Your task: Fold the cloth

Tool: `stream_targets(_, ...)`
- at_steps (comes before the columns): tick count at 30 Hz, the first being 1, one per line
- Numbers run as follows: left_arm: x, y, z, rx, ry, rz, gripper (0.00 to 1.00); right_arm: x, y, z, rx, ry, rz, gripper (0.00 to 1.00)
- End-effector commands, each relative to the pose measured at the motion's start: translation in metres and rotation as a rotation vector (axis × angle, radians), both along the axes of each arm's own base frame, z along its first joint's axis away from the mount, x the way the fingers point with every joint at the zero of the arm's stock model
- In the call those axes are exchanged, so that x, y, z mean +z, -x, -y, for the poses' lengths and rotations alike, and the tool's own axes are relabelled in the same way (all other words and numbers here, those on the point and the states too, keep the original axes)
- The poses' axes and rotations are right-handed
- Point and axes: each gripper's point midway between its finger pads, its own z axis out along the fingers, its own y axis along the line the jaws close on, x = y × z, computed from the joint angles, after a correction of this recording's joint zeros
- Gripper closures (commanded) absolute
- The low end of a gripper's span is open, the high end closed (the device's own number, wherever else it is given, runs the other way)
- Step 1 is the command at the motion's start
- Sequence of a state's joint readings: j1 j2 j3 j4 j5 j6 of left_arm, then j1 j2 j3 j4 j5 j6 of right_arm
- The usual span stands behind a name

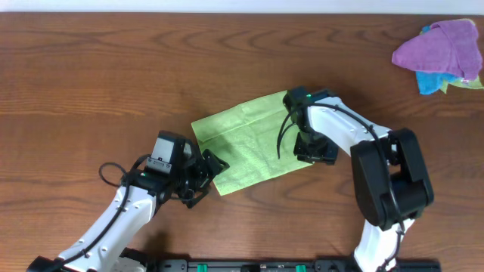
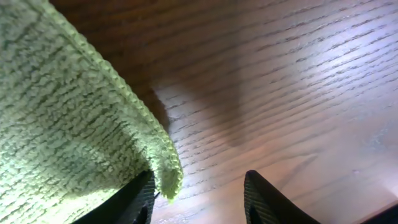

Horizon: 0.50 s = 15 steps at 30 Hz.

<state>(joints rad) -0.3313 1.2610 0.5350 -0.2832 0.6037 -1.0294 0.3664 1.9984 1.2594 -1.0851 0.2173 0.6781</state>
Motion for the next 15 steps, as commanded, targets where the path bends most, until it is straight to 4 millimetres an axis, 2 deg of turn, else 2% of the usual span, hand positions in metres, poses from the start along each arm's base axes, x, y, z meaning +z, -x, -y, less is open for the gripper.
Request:
stream_targets(1,0.002,0.003,0.003,-0.110,-0.005,0.078,0.05,-0.020,0.004,-0.016,-0.043,-0.105,-0.027,0.51)
stream_targets(4,0.003,0.003,0.003,-0.141,-0.012,0.104,0.05,0.003,-0.003,-0.023,-0.012,-0.166,0.026,0.50)
stream_targets(8,0.002,0.003,0.003,-0.171,-0.021,0.129,0.05,0.054,-0.015,-0.035,0.024,-0.270,0.175,0.42)
stream_targets(13,0.002,0.003,0.003,-0.180,-0.024,0.137,0.05,0.107,-0.017,-0.031,0.049,-0.320,0.325,0.34)
stream_targets(15,0.002,0.003,0.003,-0.180,-0.024,0.137,0.05,0.113,-0.014,-0.024,0.033,-0.320,0.337,0.33)
